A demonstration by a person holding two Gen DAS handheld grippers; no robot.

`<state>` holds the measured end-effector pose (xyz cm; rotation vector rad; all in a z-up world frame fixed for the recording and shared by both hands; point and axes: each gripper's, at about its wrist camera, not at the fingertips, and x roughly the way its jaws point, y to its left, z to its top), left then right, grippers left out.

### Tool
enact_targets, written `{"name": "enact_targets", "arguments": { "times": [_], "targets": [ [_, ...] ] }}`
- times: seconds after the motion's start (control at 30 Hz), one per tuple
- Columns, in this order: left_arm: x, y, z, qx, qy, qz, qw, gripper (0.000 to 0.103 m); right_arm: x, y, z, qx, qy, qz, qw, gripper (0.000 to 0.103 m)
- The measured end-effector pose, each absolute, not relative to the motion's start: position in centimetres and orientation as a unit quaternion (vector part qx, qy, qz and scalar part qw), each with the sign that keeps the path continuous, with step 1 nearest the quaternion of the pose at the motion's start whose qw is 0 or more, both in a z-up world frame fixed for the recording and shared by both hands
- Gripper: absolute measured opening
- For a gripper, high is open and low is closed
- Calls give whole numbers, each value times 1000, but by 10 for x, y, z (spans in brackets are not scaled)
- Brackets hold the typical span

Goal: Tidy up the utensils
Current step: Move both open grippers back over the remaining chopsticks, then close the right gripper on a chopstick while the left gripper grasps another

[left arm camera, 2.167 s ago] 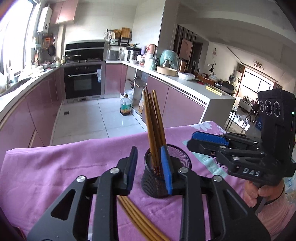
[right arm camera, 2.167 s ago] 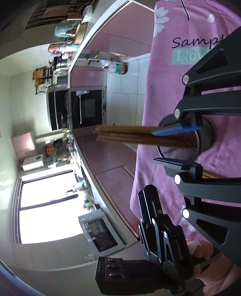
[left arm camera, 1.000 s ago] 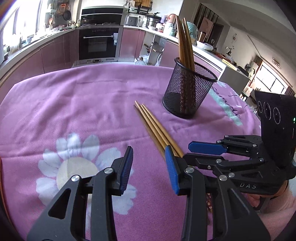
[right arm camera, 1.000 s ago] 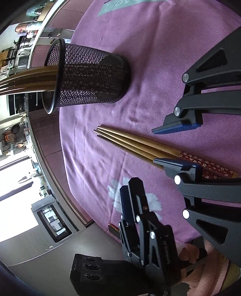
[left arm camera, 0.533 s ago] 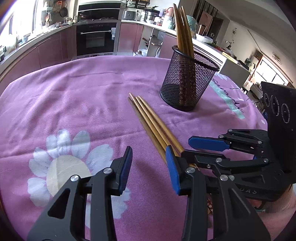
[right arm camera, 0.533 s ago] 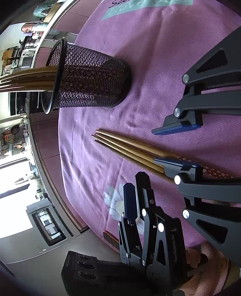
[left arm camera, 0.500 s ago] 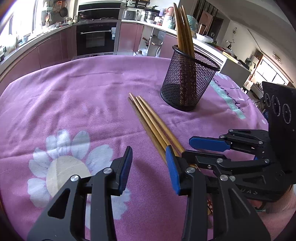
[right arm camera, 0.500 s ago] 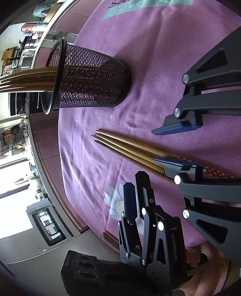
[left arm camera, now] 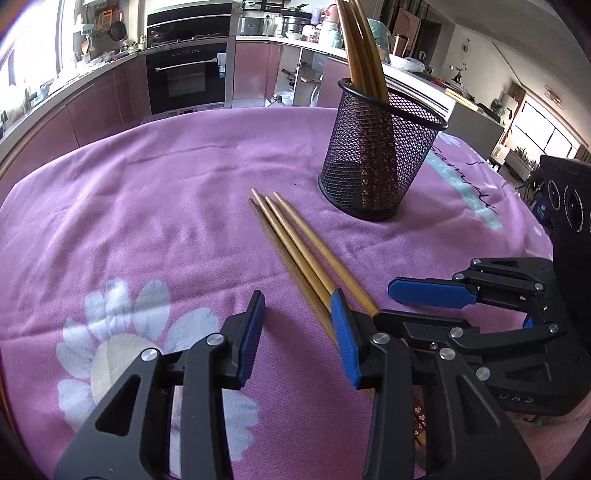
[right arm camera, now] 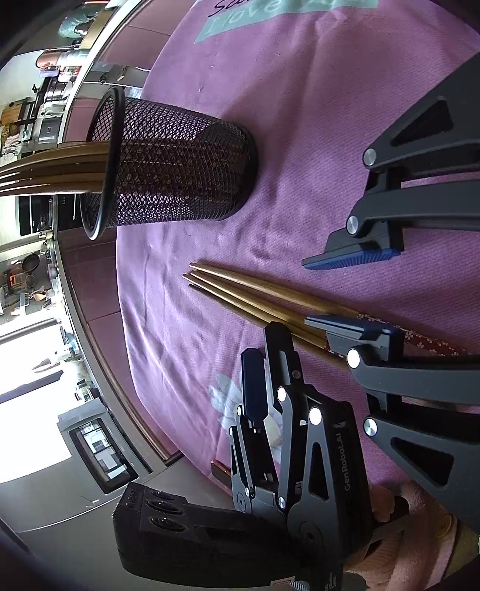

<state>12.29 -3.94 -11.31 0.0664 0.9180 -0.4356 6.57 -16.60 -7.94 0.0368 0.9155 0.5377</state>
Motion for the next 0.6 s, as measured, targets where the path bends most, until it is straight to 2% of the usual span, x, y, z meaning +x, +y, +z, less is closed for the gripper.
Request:
{"name": "enact_targets", "arguments": {
  "times": [0.4, 0.5, 0.6],
  "targets": [
    [120, -33, -113, 41, 444, -220, 867, 25, 69, -166, -79, 13, 437, 254, 863, 23],
    [120, -30, -112, 37, 446, -218, 867, 24, 72, -164, -79, 9, 437, 251, 864, 23],
    [123, -29, -113, 42, 447, -206, 870, 32, 76, -159, -79, 0, 436, 245, 866, 23]
  ]
}}
